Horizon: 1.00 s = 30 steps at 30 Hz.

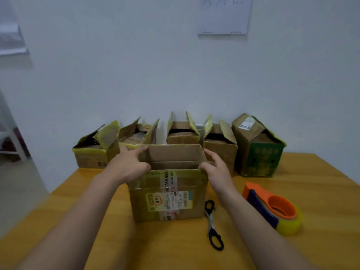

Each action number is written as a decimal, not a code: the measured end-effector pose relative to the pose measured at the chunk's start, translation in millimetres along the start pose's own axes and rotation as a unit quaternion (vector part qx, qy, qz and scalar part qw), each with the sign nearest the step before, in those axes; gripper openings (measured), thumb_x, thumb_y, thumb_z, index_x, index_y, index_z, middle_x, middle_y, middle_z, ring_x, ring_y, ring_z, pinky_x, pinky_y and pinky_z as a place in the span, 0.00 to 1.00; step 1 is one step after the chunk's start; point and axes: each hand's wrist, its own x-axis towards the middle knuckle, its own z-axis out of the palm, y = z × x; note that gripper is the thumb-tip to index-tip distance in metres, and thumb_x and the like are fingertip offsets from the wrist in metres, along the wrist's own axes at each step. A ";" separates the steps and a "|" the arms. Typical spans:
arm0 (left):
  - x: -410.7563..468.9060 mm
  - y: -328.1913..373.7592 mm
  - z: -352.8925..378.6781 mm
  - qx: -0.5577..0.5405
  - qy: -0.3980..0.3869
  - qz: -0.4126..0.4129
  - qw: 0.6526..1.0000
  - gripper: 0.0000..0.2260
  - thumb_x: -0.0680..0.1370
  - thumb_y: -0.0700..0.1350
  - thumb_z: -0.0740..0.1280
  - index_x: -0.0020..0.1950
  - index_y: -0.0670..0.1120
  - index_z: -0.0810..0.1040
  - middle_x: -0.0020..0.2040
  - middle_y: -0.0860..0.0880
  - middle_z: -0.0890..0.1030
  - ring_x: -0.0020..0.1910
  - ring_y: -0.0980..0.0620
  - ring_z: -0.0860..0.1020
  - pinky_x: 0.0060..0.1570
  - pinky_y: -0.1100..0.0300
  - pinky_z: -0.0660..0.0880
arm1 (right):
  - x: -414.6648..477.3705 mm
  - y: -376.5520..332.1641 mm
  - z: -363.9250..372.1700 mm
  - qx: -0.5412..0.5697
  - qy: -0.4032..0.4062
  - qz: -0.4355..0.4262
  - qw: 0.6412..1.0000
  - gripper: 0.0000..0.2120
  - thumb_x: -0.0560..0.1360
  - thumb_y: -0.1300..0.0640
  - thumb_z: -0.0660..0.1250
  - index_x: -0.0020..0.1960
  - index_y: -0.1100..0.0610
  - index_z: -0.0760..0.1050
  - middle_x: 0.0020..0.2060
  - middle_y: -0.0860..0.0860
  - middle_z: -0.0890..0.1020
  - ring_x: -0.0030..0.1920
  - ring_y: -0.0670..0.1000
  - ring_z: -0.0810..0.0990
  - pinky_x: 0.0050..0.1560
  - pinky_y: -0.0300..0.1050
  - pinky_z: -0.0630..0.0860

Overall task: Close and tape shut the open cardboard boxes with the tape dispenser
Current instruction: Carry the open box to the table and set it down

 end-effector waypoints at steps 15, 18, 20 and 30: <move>-5.0 -0.2 13.2 -0.072 -0.052 0.119 0.989 0.30 0.70 0.74 0.69 0.66 0.59 0.76 0.57 0.57 0.79 0.52 0.57 0.81 0.55 0.53 0.81 | 3.4 33.4 -4.8 -0.109 -0.106 -0.073 0.986 0.31 0.69 0.30 0.59 0.68 0.39 0.76 0.70 0.38 0.73 0.71 0.41 0.67 0.64 0.42 0.68; -13.9 -1.1 5.7 -0.071 -0.048 0.164 0.983 0.43 0.56 0.85 0.65 0.63 0.62 0.77 0.59 0.60 0.78 0.53 0.58 0.80 0.53 0.54 0.82 | -0.5 37.3 -11.0 -0.138 -0.140 -0.094 0.976 0.36 0.68 0.23 0.57 0.68 0.40 0.77 0.72 0.33 0.69 0.72 0.37 0.61 0.63 0.38 0.64; -16.2 -0.4 1.7 -0.081 -0.050 0.175 0.980 0.45 0.53 0.83 0.70 0.65 0.63 0.74 0.62 0.60 0.76 0.52 0.58 0.81 0.50 0.57 0.83 | -1.3 40.8 -13.8 -0.138 -0.140 -0.110 0.974 0.36 0.67 0.21 0.58 0.67 0.39 0.78 0.71 0.32 0.70 0.72 0.37 0.61 0.65 0.43 0.67; 13.1 0.4 29.2 0.168 0.143 0.129 0.967 0.33 0.74 0.76 0.59 0.77 0.64 0.65 0.74 0.53 0.69 0.71 0.48 0.68 0.65 0.47 0.75 | 6.9 60.5 8.5 -0.087 -0.002 -0.152 0.985 0.14 0.80 0.48 0.68 0.65 0.41 0.76 0.56 0.39 0.81 0.58 0.40 0.78 0.54 0.45 0.81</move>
